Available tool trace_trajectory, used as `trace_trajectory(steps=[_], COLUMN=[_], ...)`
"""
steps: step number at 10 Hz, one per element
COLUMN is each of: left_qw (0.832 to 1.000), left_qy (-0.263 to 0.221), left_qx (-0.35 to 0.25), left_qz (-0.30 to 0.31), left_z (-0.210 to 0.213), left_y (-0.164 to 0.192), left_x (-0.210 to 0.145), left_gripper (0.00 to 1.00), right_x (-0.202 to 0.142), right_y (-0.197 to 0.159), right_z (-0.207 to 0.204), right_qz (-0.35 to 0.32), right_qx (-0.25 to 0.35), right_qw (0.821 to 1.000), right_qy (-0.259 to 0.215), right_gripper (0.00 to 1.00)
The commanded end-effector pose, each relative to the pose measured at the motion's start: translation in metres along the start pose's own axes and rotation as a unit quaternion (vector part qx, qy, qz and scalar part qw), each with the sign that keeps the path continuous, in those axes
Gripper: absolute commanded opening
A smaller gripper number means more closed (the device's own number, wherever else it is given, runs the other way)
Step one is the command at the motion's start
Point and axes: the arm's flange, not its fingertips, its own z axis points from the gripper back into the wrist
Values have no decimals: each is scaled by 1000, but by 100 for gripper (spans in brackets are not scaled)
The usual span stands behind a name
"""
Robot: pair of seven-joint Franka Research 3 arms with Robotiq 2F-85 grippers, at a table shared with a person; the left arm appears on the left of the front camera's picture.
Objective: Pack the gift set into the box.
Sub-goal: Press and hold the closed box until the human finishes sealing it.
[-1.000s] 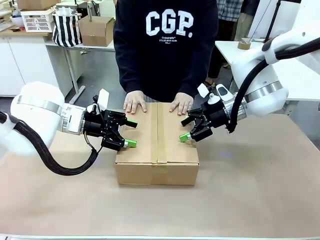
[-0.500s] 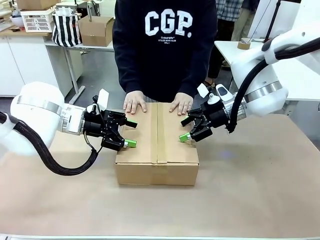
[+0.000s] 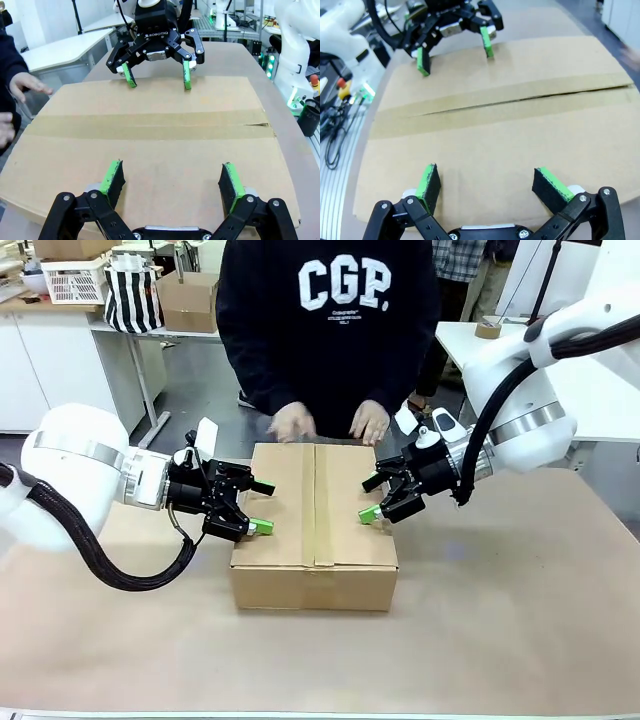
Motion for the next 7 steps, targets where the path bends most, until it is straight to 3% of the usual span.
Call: trace_trajectory(steps=[1, 7], left_qw=[1000, 1000], left_qy=[-3, -3], left_qx=[-2, -2], left_qz=[0, 0], left_z=[0, 0], left_y=[-2, -2], left_x=[-2, -2], left_gripper=[100, 100], right_x=[-3, -3], right_y=[2, 2], right_z=[-1, -1], right_qz=[-1, -1], right_qx=[-1, -1], right_qw=[1000, 1000], right_qy=[-3, -3], right_gripper=[100, 100])
